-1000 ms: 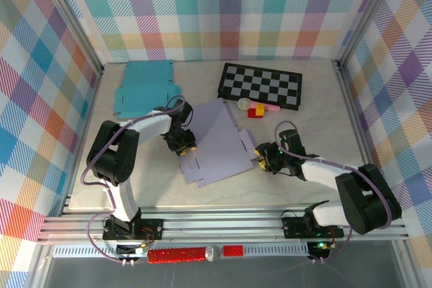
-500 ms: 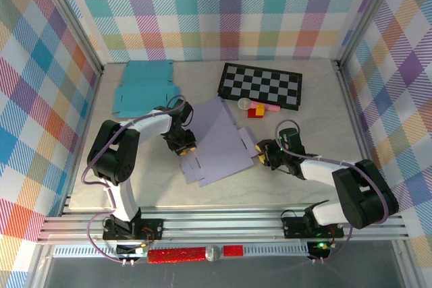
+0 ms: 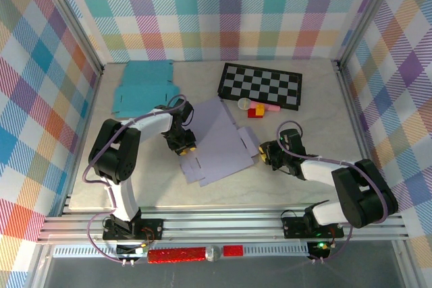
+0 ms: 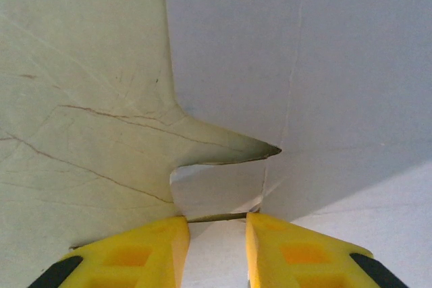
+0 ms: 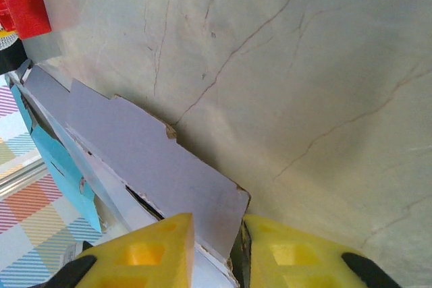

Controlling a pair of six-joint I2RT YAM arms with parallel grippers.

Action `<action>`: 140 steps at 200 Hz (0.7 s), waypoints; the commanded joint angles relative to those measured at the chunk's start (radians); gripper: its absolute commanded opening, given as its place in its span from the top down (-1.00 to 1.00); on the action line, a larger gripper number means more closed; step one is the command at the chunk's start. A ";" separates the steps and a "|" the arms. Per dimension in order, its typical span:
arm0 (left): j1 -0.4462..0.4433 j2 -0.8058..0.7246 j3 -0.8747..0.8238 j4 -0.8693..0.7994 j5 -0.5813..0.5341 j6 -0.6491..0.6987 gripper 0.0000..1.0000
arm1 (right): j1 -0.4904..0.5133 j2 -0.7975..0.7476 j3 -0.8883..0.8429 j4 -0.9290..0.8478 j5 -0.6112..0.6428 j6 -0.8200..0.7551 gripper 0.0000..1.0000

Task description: Fold the paper box

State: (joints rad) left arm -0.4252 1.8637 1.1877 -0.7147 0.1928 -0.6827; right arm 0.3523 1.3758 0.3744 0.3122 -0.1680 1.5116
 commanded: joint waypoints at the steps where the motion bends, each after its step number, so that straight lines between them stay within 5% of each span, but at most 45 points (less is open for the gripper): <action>1: -0.012 0.056 -0.012 -0.012 -0.019 0.019 0.42 | -0.008 0.003 0.031 0.002 0.025 0.002 0.56; 72: -0.015 0.016 0.007 -0.012 -0.014 0.019 0.39 | -0.008 -0.027 0.091 -0.079 0.022 0.019 1.00; 140: -0.138 -0.251 0.071 -0.090 -0.184 0.115 -0.02 | -0.009 -0.150 0.230 -0.382 0.033 0.087 1.00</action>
State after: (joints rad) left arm -0.4892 1.7370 1.2053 -0.7467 0.1120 -0.6502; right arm 0.3496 1.2552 0.5247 0.0868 -0.1490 1.5620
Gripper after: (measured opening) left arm 0.487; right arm 0.059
